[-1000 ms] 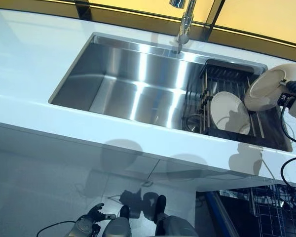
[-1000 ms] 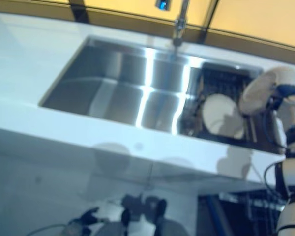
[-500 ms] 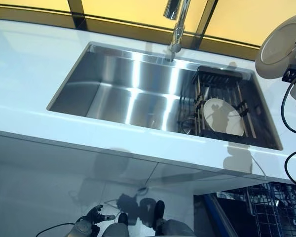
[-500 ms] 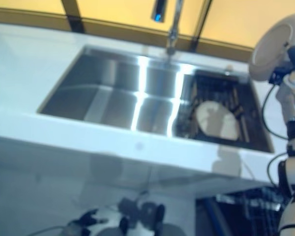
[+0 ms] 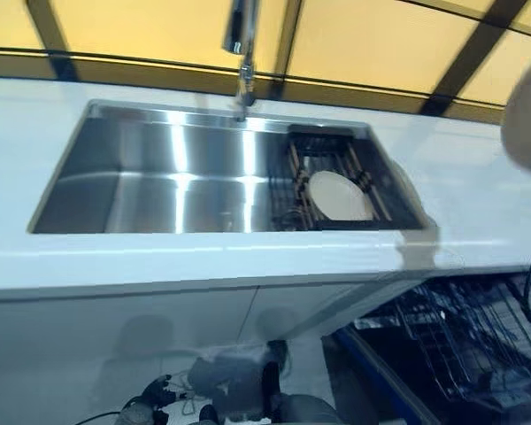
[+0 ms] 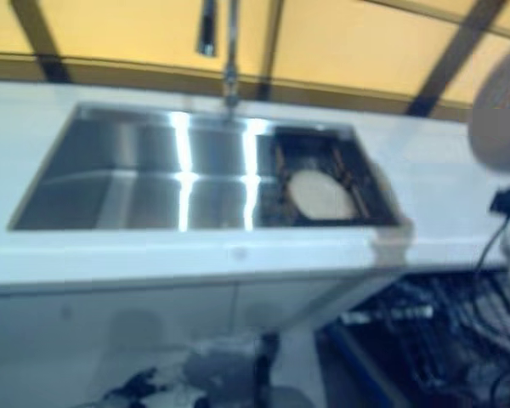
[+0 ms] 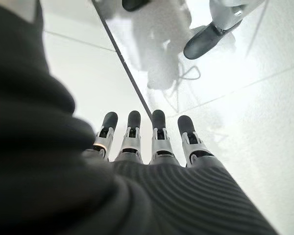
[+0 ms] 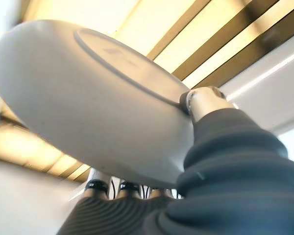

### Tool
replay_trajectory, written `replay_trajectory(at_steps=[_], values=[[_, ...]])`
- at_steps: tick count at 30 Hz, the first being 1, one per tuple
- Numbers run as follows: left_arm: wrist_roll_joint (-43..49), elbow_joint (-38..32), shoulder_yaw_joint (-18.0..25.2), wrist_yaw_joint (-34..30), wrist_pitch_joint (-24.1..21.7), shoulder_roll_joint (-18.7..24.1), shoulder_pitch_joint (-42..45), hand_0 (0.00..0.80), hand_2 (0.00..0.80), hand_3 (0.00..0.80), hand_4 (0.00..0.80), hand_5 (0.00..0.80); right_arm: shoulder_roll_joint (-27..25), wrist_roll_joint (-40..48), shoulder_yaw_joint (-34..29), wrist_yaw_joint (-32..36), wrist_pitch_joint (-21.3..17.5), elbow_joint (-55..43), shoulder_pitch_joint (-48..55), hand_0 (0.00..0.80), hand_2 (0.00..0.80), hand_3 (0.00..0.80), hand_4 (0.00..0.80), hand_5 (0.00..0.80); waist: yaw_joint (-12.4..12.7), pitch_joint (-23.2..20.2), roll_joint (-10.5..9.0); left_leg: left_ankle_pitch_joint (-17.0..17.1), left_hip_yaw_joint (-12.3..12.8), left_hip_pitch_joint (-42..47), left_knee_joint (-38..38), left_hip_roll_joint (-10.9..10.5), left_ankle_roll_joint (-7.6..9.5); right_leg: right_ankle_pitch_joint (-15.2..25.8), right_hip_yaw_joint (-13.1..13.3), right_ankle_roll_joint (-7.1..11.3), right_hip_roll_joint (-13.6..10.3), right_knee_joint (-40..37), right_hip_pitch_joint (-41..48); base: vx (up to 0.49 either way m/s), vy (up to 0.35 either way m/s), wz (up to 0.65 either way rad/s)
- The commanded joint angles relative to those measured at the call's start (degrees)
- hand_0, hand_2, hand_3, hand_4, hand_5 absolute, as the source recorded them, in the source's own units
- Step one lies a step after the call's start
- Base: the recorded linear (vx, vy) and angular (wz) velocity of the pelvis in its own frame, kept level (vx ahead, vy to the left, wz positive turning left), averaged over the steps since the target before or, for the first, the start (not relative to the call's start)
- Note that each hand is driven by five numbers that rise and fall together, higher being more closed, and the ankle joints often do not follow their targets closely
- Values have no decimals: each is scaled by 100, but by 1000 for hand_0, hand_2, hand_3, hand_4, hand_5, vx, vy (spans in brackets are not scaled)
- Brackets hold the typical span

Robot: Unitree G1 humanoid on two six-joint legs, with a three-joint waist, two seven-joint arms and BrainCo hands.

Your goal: Take plates into dishwasher

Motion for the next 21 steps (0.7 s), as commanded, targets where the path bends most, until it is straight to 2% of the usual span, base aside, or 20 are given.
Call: replay_trajectory(at_steps=[1, 2, 4, 6, 8, 11, 14, 21], values=[[265, 488, 25, 17, -140, -30, -203, 0, 0, 0, 0, 0, 249, -118, -204, 394, -703, -466, -4, 800, 800, 800, 800, 800, -212, 111, 71, -286, -184, -124, 168, -216, 58, -408, 130, 7, -125, 294, -62, -67, 61, -65], [242, 531, 44, 18, -133, -33, -205, 0, 0, 0, 0, 0, 386, -97, -222, 555, -769, -493, 142, 800, 800, 800, 800, 800, -252, 127, 57, -307, -83, -91, 169, -207, 61, -339, 66, 32, -160, 316, -114, -73, 62, -79], [179, 578, 118, 50, -101, -45, -193, 0, 0, 0, 0, 0, 662, 15, -107, 1153, -811, -422, 335, 800, 800, 800, 800, 800, -338, 184, 27, -322, 408, 81, 91, -133, 35, -107, -458, 130, -358, 461, -219, -117, 62, -83], [185, 559, 153, 74, -72, -38, -219, 0, 0, 0, 0, 0, 782, 8, 86, 1489, -727, -314, 388, 800, 800, 800, 800, 800, -363, 204, 29, -339, 750, 186, 36, -62, 19, -24, -783, 195, -534, 622, -242, -130, 12, -124], [238, 522, 126, 47, 20, -15, -324, 0, 0, 0, 0, 0, 863, -158, 292, 1618, -629, -257, 458, 800, 800, 800, 800, 800, -437, 162, 46, -331, 848, 189, 19, -21, 53, -17, -701, 194, -643, 698, -213, -81, -47, -92], [241, 478, 13, 32, 30, 12, -443, 0, 0, 0, 0, 0, 991, -212, 462, 1825, -518, -121, 581, 800, 800, 800, 800, 800, -544, 93, 115, -302, 830, 130, 19, 40, 65, -99, -396, 157, -762, 764, -122, -21, -61, -63], [246, 420, -111, 21, 2, 34, -535, 0, 0, 0, 0, 0, 1064, -434, 648, 1977, -423, 111, 620, 800, 800, 800, 800, 800, -571, 38, 183, -302, 844, 103, 19, 97, 22, -214, -295, 151, -839, 506, 88, 22, -99, -21], [392, 302, -299, -50, -93, 93, -626, 0, 0, 0, 0, 0, 928, -1638, 1076, 1629, -302, 444, 486, 800, 800, 800, 800, 800, -534, -5, 262, -317, 729, 66, 19, 203, -29, -494, -12, 158, -631, 124, 268, 68, -186, -2]])
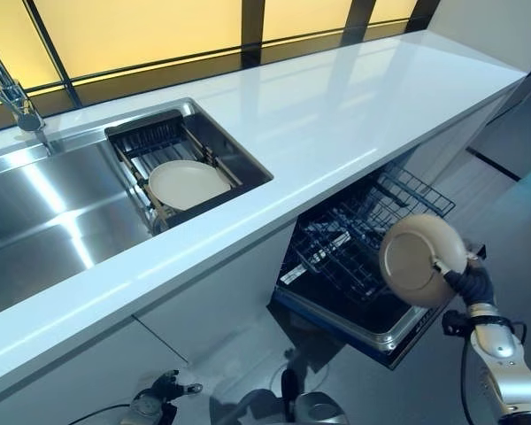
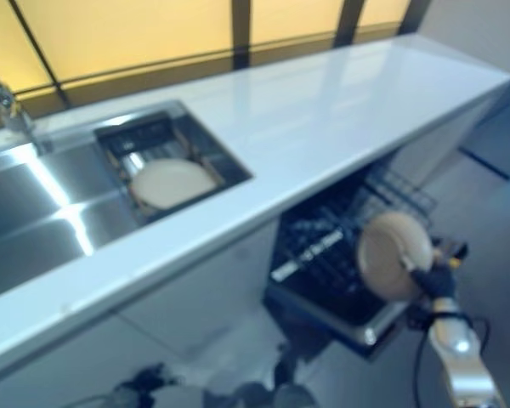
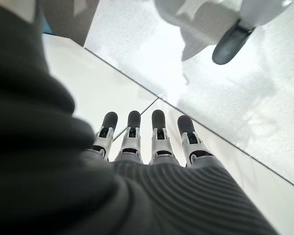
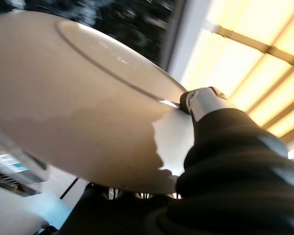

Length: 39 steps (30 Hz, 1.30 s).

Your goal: Take plates into dishwasher

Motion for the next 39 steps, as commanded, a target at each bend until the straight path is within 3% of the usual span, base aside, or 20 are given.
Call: replay_trajectory(at_steps=[1, 4, 7, 12, 20, 28, 39], values=[[341, 38, -248, -50, -96, 255, -195, 0, 0, 0, 0, 0, -221, -866, -113, -407, -155, -95, -680, 800, 800, 800, 800, 800, 64, 62, 78, -408, -96, -181, 30, -405, 745, -79, 430, 510, -100, 527, -445, 63, -227, 8], [352, -15, -258, -44, -86, 249, -185, 0, 0, 0, 0, 0, -432, -1576, -3, -524, -41, -125, -808, 800, 800, 800, 800, 800, 131, 95, 89, -368, -129, -221, 30, -362, 729, -201, 388, 497, -27, 530, -400, 50, -210, 13], [408, -103, -193, -67, -108, 204, -68, 0, 0, 0, 0, 0, -845, -2223, 191, -407, 338, -279, -972, 800, 800, 800, 800, 800, 288, 127, 106, -310, -225, -251, 30, -289, 662, -362, 320, 391, 84, 485, -272, 92, -238, 24], [514, -156, -157, -86, -152, 146, 63, 0, 0, 0, 0, 0, -1170, -2422, 408, -191, 715, -273, -1187, 800, 800, 800, 800, 800, 445, 116, 110, -217, -344, -278, 43, -166, 526, -501, 200, 216, 215, 409, -156, 107, -213, 13], [406, -313, -257, -93, -264, 48, -54, 0, 0, 0, 0, 0, -1442, -2437, 543, -182, 1012, -161, -1722, 800, 800, 800, 800, 800, 594, 185, 196, -7, -642, -466, 109, -1, 290, -648, 41, -11, 322, 387, -111, 60, -157, 23], [334, -467, -335, -91, -155, 38, -145, 0, 0, 0, 0, 0, -1416, -2318, 825, 44, 1508, -25, -2177, 800, 800, 800, 800, 800, 694, 282, 247, 124, -828, -631, 151, 84, 136, -661, -145, -103, 352, 289, -107, 9, -79, 20], [283, -596, -421, -71, -72, 94, -298, 0, 0, 0, 0, 0, -990, -2348, 1284, -127, 1734, 853, -2638, 800, 800, 800, 800, 800, 810, 529, 332, 211, -970, -882, 227, 103, 54, -652, -296, -160, 292, 328, -294, -20, -36, 9]])
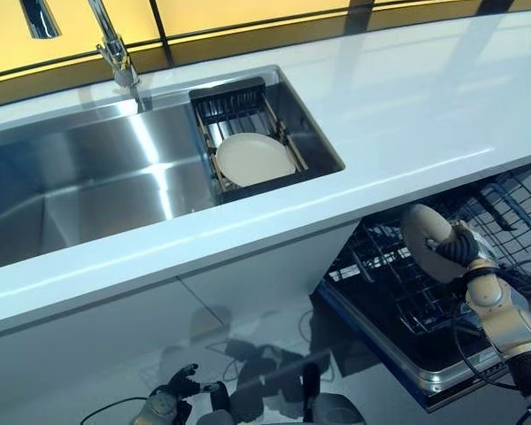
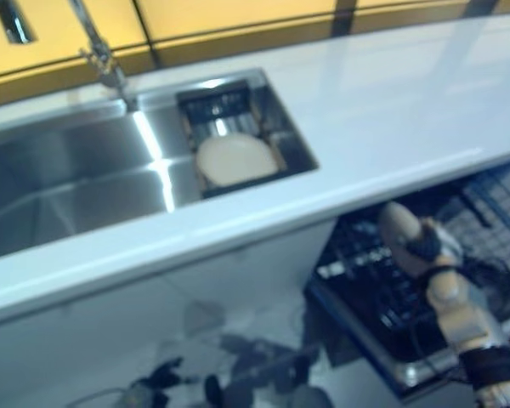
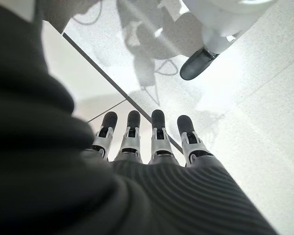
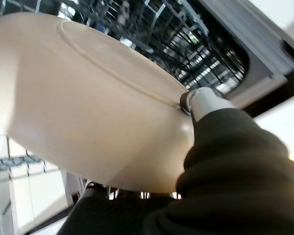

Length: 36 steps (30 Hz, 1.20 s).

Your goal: Take plates into dishwasher

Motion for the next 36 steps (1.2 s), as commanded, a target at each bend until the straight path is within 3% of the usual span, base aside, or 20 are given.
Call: replay_trajectory(at_steps=[1, 8, 21, 35, 36], values=[[-70, -89, -194, 16, 2, 309, -360, 0, 0, 0, 0, 0, 134, -82, 166, -268, 31, 173, -732, 800, 800, 800, 800, 800, 121, 174, -347, -212, 321, 32, 174, -88, 171, -398, 221, 11, 82, 366, -155, -10, -21, 8], [-110, -194, -259, 14, 25, 356, -425, 0, 0, 0, 0, 0, 171, -126, 337, -363, 105, 786, -897, 800, 800, 800, 800, 800, 169, 300, -247, -186, 250, -69, 193, -118, 147, -405, 173, -9, 31, 442, -273, -2, -19, 11], [-287, -521, -456, -61, -30, 459, -509, 0, 0, 0, 0, 0, 92, -140, 728, -594, 167, 1886, -1390, 800, 800, 800, 800, 800, 309, 606, 125, -128, 49, -229, 156, -248, 110, -456, 55, -66, -70, 638, -529, -2, -12, 10], [-319, -701, -461, -84, -75, 509, -474, 0, 0, 0, 0, 0, 144, -117, 815, -540, 151, 2502, -1611, 797, 797, 797, 797, 797, 427, 699, 227, -79, 61, -265, 72, -313, 117, -429, -68, -59, -95, 601, -558, -3, 3, 1], [-322, -708, -468, -76, -79, 507, -465, 0, 0, 0, 0, 0, 160, -127, 810, -562, 156, 2509, -1600, 467, 467, 467, 467, 467, 430, 693, 217, -82, 66, -266, 74, -315, 119, -427, -71, -56, -95, 593, -548, -3, 9, 6]])
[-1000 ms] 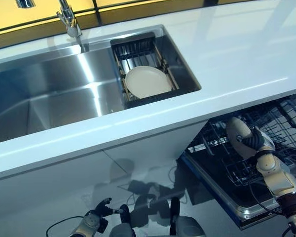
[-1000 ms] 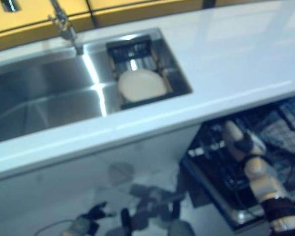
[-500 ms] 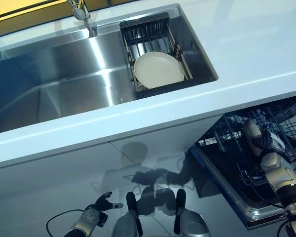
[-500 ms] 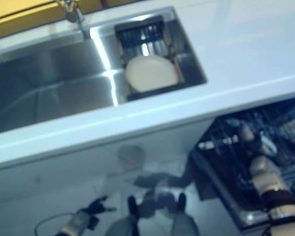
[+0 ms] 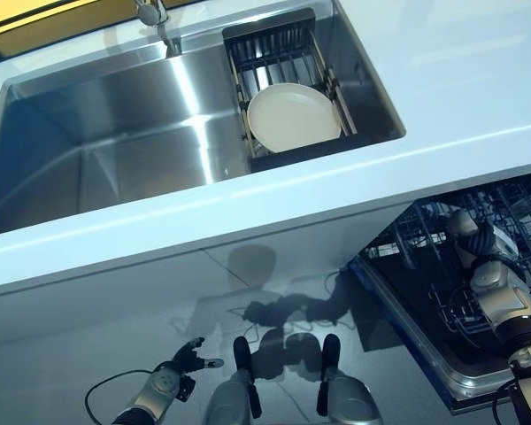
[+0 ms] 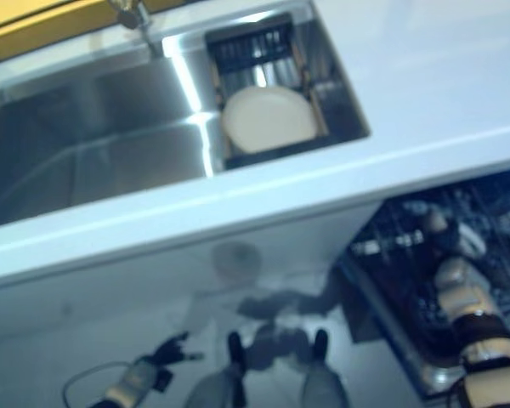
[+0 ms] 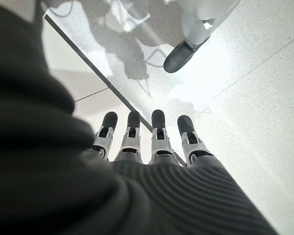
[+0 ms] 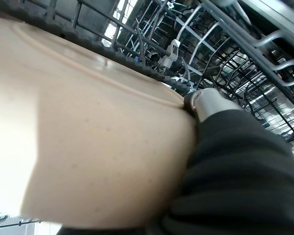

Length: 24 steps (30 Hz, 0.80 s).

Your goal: Take plates into dishwasher

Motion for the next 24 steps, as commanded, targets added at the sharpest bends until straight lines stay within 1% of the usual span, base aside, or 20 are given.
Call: replay_trajectory(at_steps=[1, 3, 7, 10, 13, 15, 16, 17, 19, 21, 22, 24], values=[[-98, -63, -196, -34, -79, 258, -259, 0, 0, 0, 0, 0, 147, -46, 413, 38, -35, 286, -275, 0, 0, 0, 0, 0, 162, 66, -380, -339, 226, 194, 68, -303, 126, -398, 197, -47, -88, 584, -376, 1, 6, 5], [-80, -71, -189, -35, -66, 259, -254, 0, 0, 0, 0, 0, 181, -20, 401, 6, -33, 279, -243, 0, 0, 0, 0, 0, 166, 53, -399, -341, 234, 201, 63, -304, 131, -395, 195, -43, -81, 575, -360, 2, 2, 2], [-32, -110, -132, -41, -15, 287, -211, 0, 0, 0, 0, 0, 220, 11, 323, -31, -14, 133, -127, 0, 0, 0, 0, 0, 160, -6, -509, -364, 260, 249, 53, -284, 155, -380, 206, -30, -53, 530, -285, 0, 0, 0], [20, -124, -53, -54, 18, 299, -154, 0, 0, 0, 0, 0, 192, 87, 229, -71, 76, -277, -2, 0, 0, 0, 0, 0, 125, -52, -611, -377, 290, 297, 60, -265, 163, -362, 242, -22, -25, 487, -213, 0, 0, 0], [82, -126, 37, -73, 64, 300, -88, 0, 0, 0, 0, 0, 188, 121, -19, -109, 153, -842, 245, 0, 0, 0, 0, 0, 70, -123, -712, -401, 317, 370, 58, -247, 185, -347, 296, -10, 21, 438, -140, 31, 28, 0], [126, -114, 94, -66, 98, 281, -47, 0, 0, 0, 0, 0, 201, 130, -227, -151, 112, -1174, 462, 0, 0, 0, 0, 0, 30, -171, -776, -422, 332, 419, 56, -240, 205, -346, 333, 1, 50, 413, -89, 13, 17, 0], [126, -114, 94, -66, 98, 281, -47, 0, 0, 0, 0, 0, 201, 130, -227, -151, 112, -1174, 462, 0, 0, 0, 0, 0, 30, -171, -776, -422, 332, 419, 56, -240, 205, -346, 333, 1, 50, 413, -89, 0, 0, 0], [184, -87, 160, -54, 133, 246, -8, 0, 0, 0, 0, 0, 222, 144, -434, -168, 66, -1512, 697, 0, 0, 0, 0, 0, -15, -225, -837, -434, 354, 463, 52, -226, 221, -346, 368, 12, 75, 394, -41, 26, 31, 1], [238, -49, 241, -47, 160, 217, 42, 0, 0, 0, 0, 0, 244, 85, -671, -162, 4, -1871, 976, 0, 0, 0, 0, 0, -67, -297, -908, -455, 388, 524, 49, -209, 242, -351, 416, 30, 100, 383, 10, 34, 43, 0], [259, -22, 267, -45, 156, 201, 67, 0, 0, 0, 0, 0, 255, 53, -780, -156, -40, -1997, 1117, 0, 0, 0, 0, 0, -78, -333, -931, -468, 409, 560, 43, -202, 251, -351, 433, 38, 109, 370, 42, 19, 28, -4], [292, 72, 347, -20, 110, 152, 134, 0, 0, 0, 0, 0, 249, 30, -978, -167, -179, -2236, 1341, 0, 0, 0, 0, 0, -129, -412, -988, -498, 449, 634, 35, -192, 272, -355, 458, 51, 123, 333, 120, 39, 61, -12], [319, 126, 391, -7, 78, 124, 179, 0, 0, 0, 0, 0, 258, 6, -1097, -176, -239, -2376, 1482, 0, 0, 0, 0, 0, -143, -457, -1020, -516, 478, 681, 33, -189, 284, -355, 481, 58, 132, 315, 165, 39, 68, -11]])
